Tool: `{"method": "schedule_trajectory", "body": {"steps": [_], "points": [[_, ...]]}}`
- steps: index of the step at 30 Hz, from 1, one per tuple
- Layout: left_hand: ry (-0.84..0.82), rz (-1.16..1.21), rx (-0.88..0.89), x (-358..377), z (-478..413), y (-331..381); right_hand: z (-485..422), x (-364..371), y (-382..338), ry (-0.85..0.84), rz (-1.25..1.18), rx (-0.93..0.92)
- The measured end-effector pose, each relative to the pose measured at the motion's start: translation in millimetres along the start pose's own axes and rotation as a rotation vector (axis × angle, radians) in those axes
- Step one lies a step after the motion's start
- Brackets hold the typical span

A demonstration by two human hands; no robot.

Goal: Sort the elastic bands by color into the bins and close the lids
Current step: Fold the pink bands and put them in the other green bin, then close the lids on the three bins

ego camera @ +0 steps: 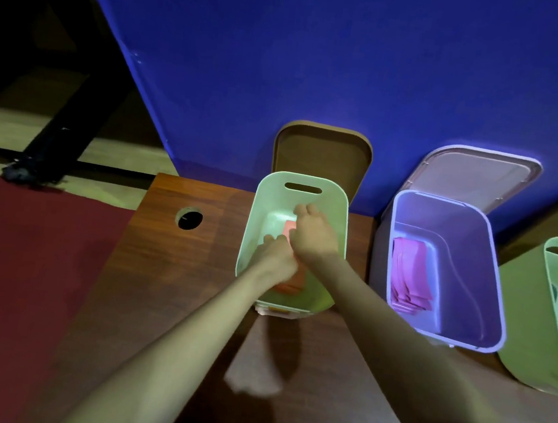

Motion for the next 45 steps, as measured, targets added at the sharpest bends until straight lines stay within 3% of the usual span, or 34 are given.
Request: {"method": "schedule_trajectory", "body": {"steps": [5,8,15,20,30,34,39,43,45], "points": [[0.512,0.354,0.373,-58,82,6,98,-76,-6,0.497,-0.193,-0.268],[0.641,0.387,0.484,-62,107,0,122,-68,18,0.487,-0.294,-0.269],[0.609,0.312,0.53,-76,49,12,67,-67,53,0.455,-0.346,-0.158],[0.739,0.311,0.514,-116,3,22,18,-85,74,0.441,-0.496,-0.02],[0.559,0.752,0.359,-124,-67,19,-17,-75,94,0.356,-0.784,0.022],[0.547,0.906,0.387,-127,-59,15,-4,-81,88,0.388,-0.922,0.008],[0.653,1.052,0.453,-134,-16,2,33,-93,72,0.436,-1.055,0.0],[0.61,1.289,0.493,-127,28,-7,69,-101,59,0.473,-1.129,-0.051],[0.592,1.278,0.511,-121,50,-9,86,-103,52,0.487,-1.183,-0.086]]}}
Point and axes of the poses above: each hand's wrist, its own z-axis away from the middle knuckle, its own x-axis out of the palm, y = z × x, the point moved 10 cm from there along -z, towards the middle knuckle, and after that the axes turned 2 degrees about z, right-handed, at the moved point
